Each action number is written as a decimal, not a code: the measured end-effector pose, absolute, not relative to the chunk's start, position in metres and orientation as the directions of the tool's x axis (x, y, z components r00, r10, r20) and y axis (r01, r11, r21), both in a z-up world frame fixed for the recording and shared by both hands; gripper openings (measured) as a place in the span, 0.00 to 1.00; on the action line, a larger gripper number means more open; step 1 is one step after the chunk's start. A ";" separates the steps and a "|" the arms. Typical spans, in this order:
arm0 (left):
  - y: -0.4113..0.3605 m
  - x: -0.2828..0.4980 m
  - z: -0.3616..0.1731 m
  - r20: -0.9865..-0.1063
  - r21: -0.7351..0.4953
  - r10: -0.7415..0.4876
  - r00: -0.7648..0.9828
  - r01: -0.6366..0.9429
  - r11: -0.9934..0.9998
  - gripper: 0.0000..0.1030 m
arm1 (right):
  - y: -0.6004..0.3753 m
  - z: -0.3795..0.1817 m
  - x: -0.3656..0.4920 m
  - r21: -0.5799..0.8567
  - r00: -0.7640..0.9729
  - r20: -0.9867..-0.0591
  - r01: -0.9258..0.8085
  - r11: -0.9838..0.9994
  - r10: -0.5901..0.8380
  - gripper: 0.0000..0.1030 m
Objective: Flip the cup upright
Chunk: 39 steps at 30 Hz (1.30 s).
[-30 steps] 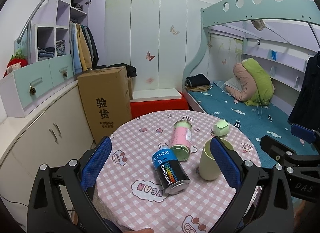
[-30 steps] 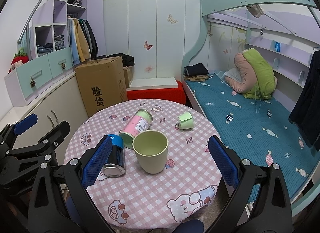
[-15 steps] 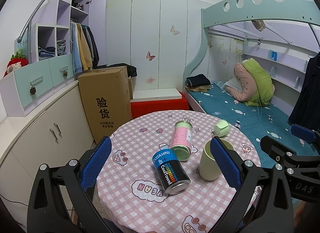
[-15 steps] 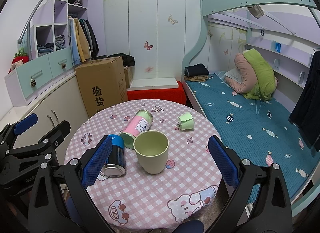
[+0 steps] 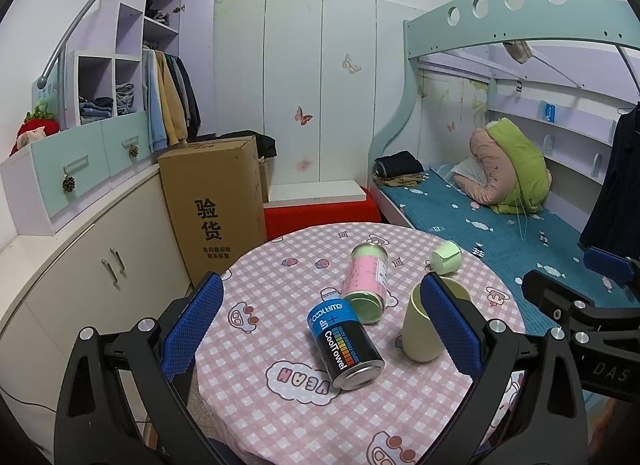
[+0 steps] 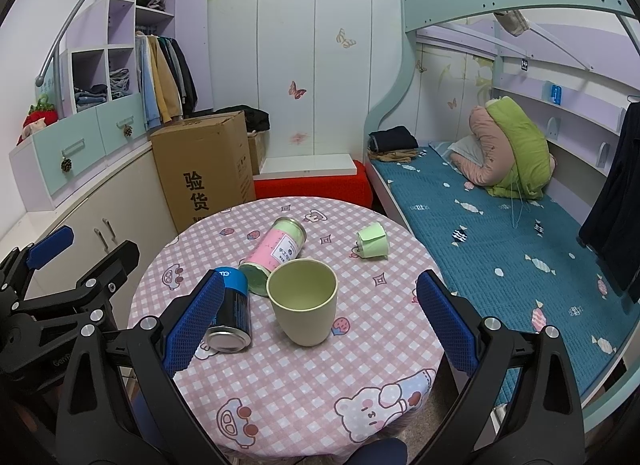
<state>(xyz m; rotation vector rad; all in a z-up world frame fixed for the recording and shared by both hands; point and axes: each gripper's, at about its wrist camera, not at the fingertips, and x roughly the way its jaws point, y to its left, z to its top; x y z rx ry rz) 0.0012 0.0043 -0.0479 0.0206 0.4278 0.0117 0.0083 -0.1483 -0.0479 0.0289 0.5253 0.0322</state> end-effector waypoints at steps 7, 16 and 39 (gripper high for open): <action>0.003 0.001 -0.047 -0.414 0.020 0.014 0.910 -0.006 1.000 0.92 | -0.148 -0.048 0.008 0.036 0.865 -0.501 -0.023 0.999 0.038 0.94; 0.003 0.003 -0.048 -0.429 0.014 0.008 0.903 -0.003 1.000 0.92 | -0.148 -0.048 0.008 0.036 0.865 -0.501 -0.024 0.999 0.039 0.94; 0.005 0.004 -0.049 -0.430 0.009 0.012 0.903 -0.009 1.000 0.92 | -0.148 -0.048 0.008 0.035 0.866 -0.499 -0.024 0.999 0.038 0.94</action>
